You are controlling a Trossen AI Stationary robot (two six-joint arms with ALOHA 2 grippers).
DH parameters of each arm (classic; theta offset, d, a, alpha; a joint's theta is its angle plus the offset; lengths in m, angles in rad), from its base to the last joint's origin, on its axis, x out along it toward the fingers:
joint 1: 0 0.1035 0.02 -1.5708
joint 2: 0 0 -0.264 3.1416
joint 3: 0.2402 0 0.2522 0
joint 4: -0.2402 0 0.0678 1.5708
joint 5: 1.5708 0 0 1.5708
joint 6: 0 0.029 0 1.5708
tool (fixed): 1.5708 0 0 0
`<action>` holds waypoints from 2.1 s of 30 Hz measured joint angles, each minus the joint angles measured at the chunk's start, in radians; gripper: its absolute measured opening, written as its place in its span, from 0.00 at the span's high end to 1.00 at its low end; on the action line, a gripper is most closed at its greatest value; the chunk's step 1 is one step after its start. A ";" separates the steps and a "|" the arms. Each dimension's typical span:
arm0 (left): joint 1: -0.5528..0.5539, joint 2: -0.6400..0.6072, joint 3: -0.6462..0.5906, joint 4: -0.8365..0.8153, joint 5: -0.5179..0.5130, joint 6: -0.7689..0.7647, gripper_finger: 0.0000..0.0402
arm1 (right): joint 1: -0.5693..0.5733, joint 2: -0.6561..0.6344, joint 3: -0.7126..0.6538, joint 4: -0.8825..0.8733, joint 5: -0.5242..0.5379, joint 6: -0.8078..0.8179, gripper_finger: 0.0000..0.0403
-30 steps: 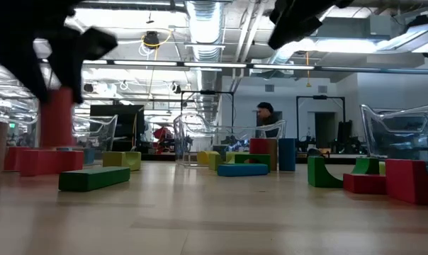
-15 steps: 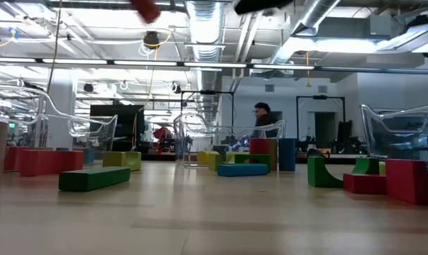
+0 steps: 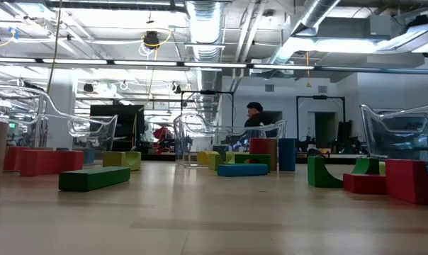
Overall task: Sort blocks by size
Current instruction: Put the red cylindrical block into the top transparent bin
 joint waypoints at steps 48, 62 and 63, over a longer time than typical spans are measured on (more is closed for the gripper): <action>0.066 0.091 -0.001 0.173 0.100 0.142 0.68 | -0.087 0.001 -0.001 0.233 -0.203 0.029 0.37; 0.066 0.099 -0.001 0.179 0.076 0.167 0.68 | -0.093 0.001 -0.001 0.176 -0.166 0.073 0.37; 0.066 0.099 -0.001 0.173 0.073 0.166 0.68 | -0.093 0.001 -0.001 0.172 -0.158 0.073 0.38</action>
